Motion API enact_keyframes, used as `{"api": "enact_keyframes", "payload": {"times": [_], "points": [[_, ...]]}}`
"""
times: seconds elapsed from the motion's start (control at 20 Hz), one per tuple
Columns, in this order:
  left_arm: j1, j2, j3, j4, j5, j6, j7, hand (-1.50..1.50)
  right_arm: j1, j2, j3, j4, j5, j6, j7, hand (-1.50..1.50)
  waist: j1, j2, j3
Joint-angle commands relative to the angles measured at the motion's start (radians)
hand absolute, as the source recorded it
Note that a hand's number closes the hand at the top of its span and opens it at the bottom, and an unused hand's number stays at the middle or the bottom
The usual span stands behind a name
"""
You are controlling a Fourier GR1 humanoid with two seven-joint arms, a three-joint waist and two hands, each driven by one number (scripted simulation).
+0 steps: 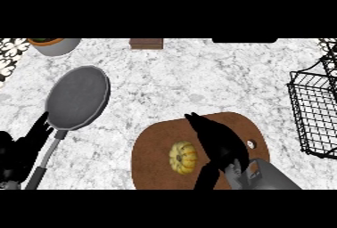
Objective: Pick the squash from the cutting board and place it in the tiered basket
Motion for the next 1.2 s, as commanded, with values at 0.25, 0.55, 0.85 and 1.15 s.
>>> {"api": "enact_keyframes", "payload": {"times": [0.25, 0.55, 0.85, 1.15], "points": [[-0.080, 0.004, 0.059, 0.106, -0.014, -0.066, -0.005, 0.00, 0.038, 0.116, 0.025, 0.083, 0.138, 0.012, 0.056, -1.50, -0.004, 0.003, -0.002], [0.014, -0.060, 0.043, -0.005, -0.067, -0.029, 0.002, 0.00, 0.129, 0.116, -0.022, 0.105, 0.184, 0.049, -0.024, -1.50, -0.001, 0.001, -0.001], [-0.029, -0.072, 0.056, -0.002, -0.072, -0.042, 0.054, 0.00, 0.168, 0.212, 0.028, 0.203, 0.277, -0.001, -0.071, -1.50, -0.002, 0.002, -0.001], [-0.061, -0.088, 0.083, 0.071, -0.096, -0.056, 0.000, 0.00, 0.099, 0.184, -0.013, 0.246, 0.282, 0.098, -0.242, 1.50, -0.002, 0.002, -0.001]]}}
